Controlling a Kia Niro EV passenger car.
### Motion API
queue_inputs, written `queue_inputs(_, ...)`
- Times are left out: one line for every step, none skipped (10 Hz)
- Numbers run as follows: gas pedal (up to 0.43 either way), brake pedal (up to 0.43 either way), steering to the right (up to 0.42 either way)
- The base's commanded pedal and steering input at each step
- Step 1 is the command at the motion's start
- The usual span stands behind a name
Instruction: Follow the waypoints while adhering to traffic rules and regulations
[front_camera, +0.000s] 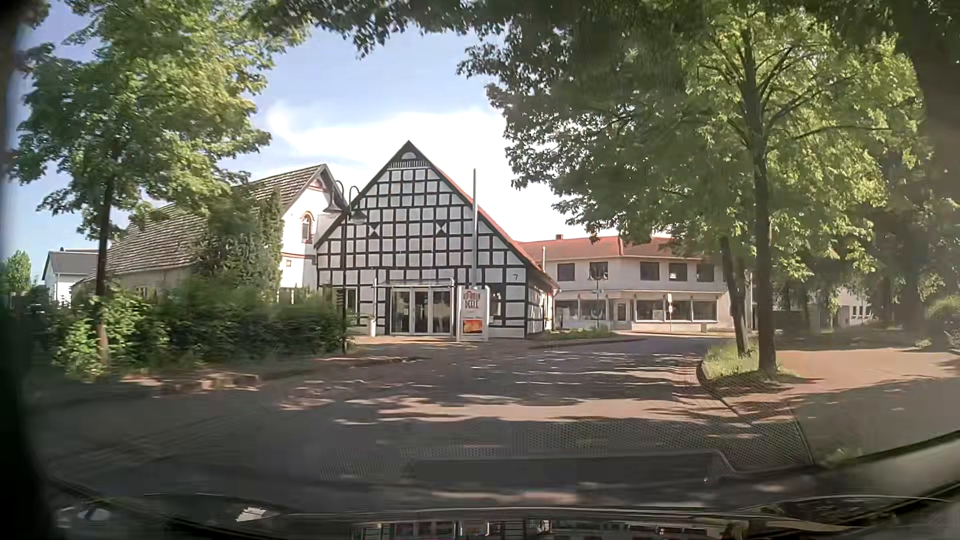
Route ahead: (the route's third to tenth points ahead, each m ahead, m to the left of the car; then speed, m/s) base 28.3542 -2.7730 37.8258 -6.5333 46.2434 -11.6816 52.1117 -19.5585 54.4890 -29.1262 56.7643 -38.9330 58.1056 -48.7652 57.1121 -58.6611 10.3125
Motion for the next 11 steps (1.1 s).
queue_inputs(0.13,0.0,0.071)
queue_inputs(0.13,0.0,0.071)
queue_inputs(0.13,0.0,0.071)
queue_inputs(0.13,0.0,0.071)
queue_inputs(0.13,0.0,0.071)
queue_inputs(0.118,0.0,0.071)
queue_inputs(0.11,0.0,0.071)
queue_inputs(0.098,0.0,0.072)
queue_inputs(0.087,0.0,0.071)
queue_inputs(0.087,0.0,0.071)
queue_inputs(0.098,0.0,0.072)
